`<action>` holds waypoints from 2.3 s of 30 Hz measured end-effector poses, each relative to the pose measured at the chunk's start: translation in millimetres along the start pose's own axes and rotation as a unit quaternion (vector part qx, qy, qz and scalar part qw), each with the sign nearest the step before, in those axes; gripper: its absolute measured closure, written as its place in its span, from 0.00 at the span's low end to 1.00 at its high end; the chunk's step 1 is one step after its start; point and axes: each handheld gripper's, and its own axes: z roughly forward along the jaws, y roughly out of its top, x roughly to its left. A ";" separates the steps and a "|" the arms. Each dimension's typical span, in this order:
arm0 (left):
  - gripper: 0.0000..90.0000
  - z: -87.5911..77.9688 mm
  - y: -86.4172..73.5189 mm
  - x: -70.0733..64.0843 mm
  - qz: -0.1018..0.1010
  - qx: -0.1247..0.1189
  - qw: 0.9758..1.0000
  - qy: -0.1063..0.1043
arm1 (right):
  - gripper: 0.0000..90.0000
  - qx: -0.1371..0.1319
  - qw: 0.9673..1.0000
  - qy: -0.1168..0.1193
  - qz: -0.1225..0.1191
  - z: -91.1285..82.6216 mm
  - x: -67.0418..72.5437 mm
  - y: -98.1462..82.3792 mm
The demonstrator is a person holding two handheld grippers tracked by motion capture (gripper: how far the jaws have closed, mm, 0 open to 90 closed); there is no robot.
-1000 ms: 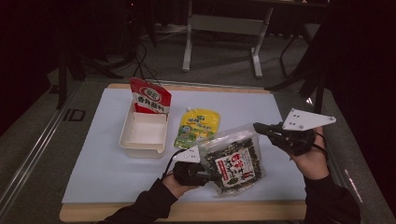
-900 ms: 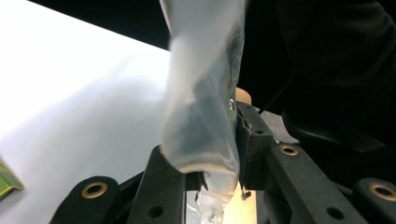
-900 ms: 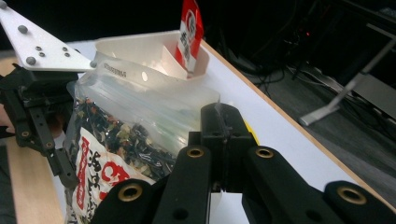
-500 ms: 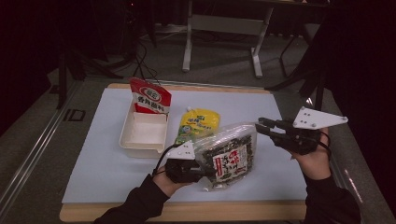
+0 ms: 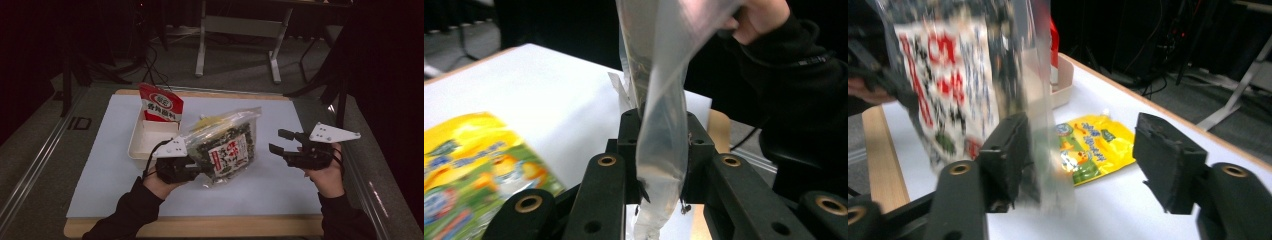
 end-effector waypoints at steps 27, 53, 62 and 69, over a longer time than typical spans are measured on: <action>0.86 -133.9 3.7 74.8 -0.009 0.011 0.987 0.158 | 0.16 -0.015 0.997 0.055 0.047 23.1 -17.2 -31.4; 0.86 -119.0 -14.5 130.2 -0.038 0.116 0.977 0.175 | 0.17 0.002 0.997 0.055 0.050 29.6 -18.6 -33.9; 0.86 -121.6 -22.4 137.7 -0.049 0.103 0.978 0.175 | 0.17 0.010 0.997 0.055 0.048 33.3 -17.5 -35.0; 0.86 -115.2 -28.0 140.1 -0.045 0.112 0.977 0.176 | 0.17 0.011 0.997 0.057 0.047 34.6 -15.8 -34.8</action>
